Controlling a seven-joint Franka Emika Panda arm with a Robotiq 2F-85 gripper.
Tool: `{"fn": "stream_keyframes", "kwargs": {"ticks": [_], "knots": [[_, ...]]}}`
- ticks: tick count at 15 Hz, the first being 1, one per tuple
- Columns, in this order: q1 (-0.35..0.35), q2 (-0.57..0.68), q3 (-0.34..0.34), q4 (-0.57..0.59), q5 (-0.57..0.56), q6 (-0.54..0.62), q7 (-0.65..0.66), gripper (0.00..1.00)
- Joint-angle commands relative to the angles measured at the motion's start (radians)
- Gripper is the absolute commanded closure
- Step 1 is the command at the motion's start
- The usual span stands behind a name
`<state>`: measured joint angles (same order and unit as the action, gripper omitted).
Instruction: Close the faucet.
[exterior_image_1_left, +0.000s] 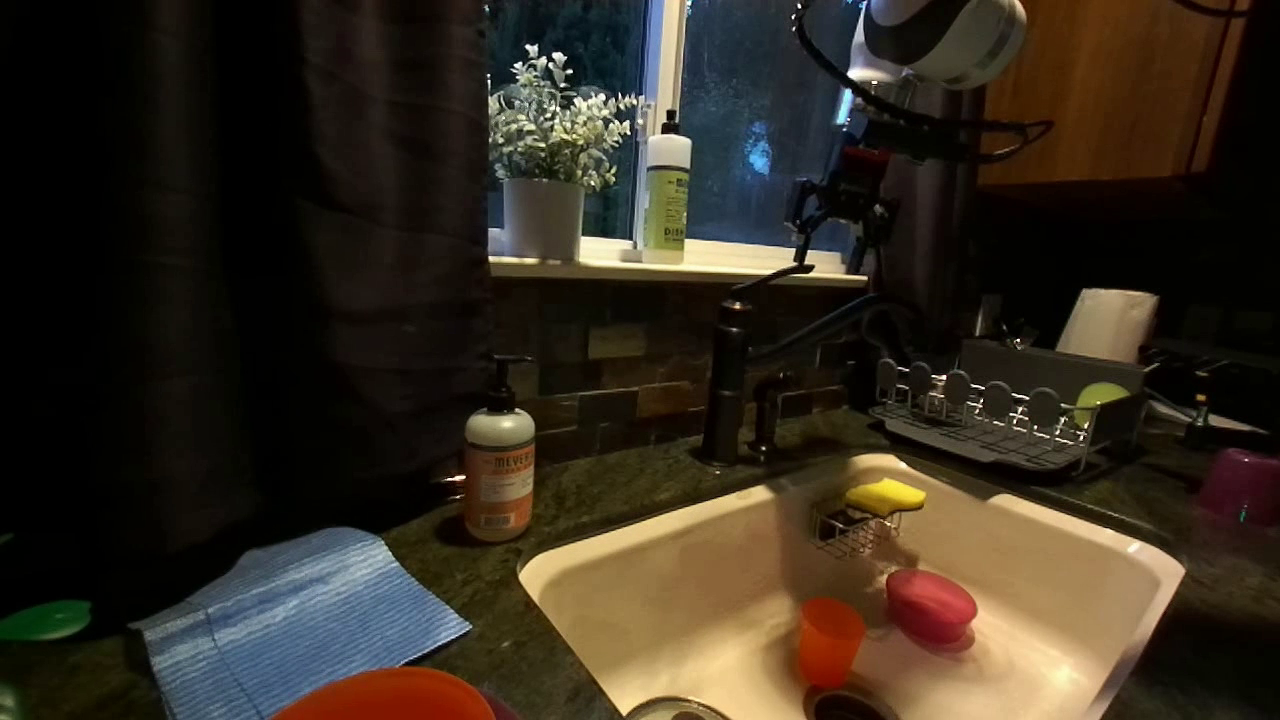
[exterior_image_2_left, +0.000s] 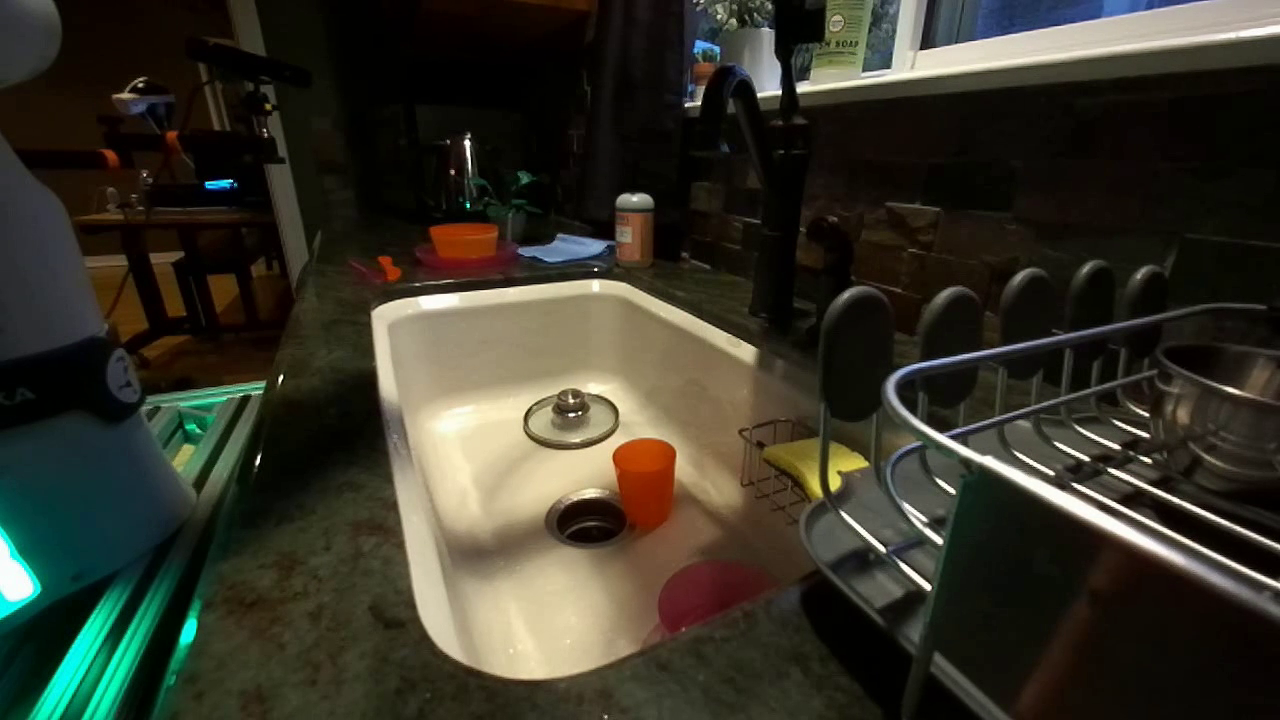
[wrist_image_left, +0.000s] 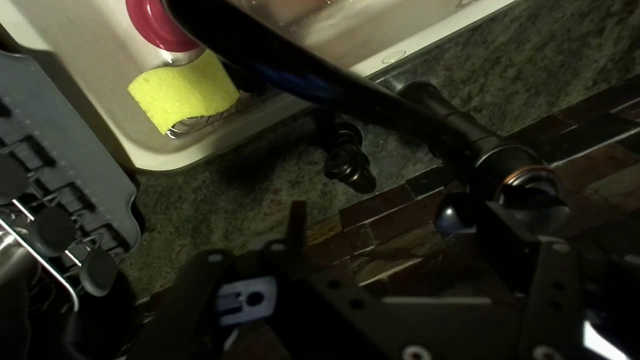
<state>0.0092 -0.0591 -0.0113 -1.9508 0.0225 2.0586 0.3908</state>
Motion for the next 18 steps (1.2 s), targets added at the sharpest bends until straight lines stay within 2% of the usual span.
{"fn": "stream_keyframes", "kwargs": {"ticks": [1, 3, 14, 18], "knots": [[-0.010, 0.011, 0.006, -0.005, -0.023, -0.008, 0.001, 0.04], [-0.011, 0.015, 0.005, -0.007, -0.025, -0.008, -0.003, 0.00], [-0.014, 0.010, 0.002, -0.025, -0.018, -0.018, -0.015, 0.00], [-0.011, -0.061, 0.009, -0.060, -0.062, -0.024, -0.014, 0.00]]}}
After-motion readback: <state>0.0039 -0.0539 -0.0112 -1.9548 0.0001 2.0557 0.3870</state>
